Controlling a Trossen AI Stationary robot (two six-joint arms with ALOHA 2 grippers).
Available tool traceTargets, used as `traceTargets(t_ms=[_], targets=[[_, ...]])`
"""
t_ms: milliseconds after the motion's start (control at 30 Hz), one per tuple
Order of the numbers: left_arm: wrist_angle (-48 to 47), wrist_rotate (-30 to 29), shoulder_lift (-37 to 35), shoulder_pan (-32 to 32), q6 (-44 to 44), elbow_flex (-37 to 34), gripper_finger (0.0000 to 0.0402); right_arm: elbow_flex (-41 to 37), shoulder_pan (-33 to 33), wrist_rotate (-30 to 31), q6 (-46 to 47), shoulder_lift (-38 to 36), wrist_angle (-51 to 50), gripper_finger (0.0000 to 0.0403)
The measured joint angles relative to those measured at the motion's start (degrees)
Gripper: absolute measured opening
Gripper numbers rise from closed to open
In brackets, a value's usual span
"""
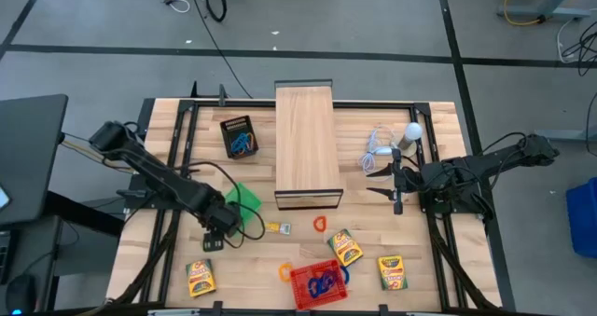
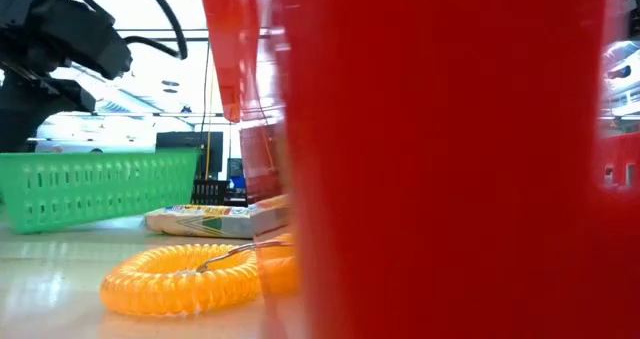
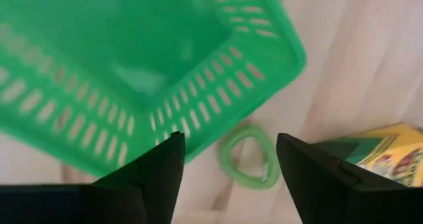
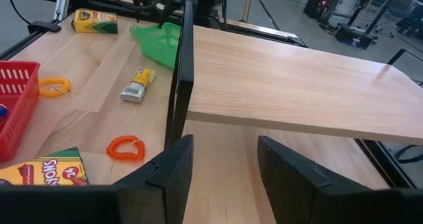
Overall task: Pick & Place Office Desk Supplies
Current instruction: Adjust the green basket on the table
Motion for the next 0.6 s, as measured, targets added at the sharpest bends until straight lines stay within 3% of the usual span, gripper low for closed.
traceTargets(t_ms=[467,600], targets=[[2.4,-0.4,-2.2,-3.9,-2.9,0.0,0.0243,0.0,0.0,0.0,-0.2,0.0,-0.3,0.0176],[2.6,-5.7,-4.1,-8.1,-3.8,0.0,0.0239,0.0,0.0,0.2,-0.2,0.0,-0.3,0.0176]])
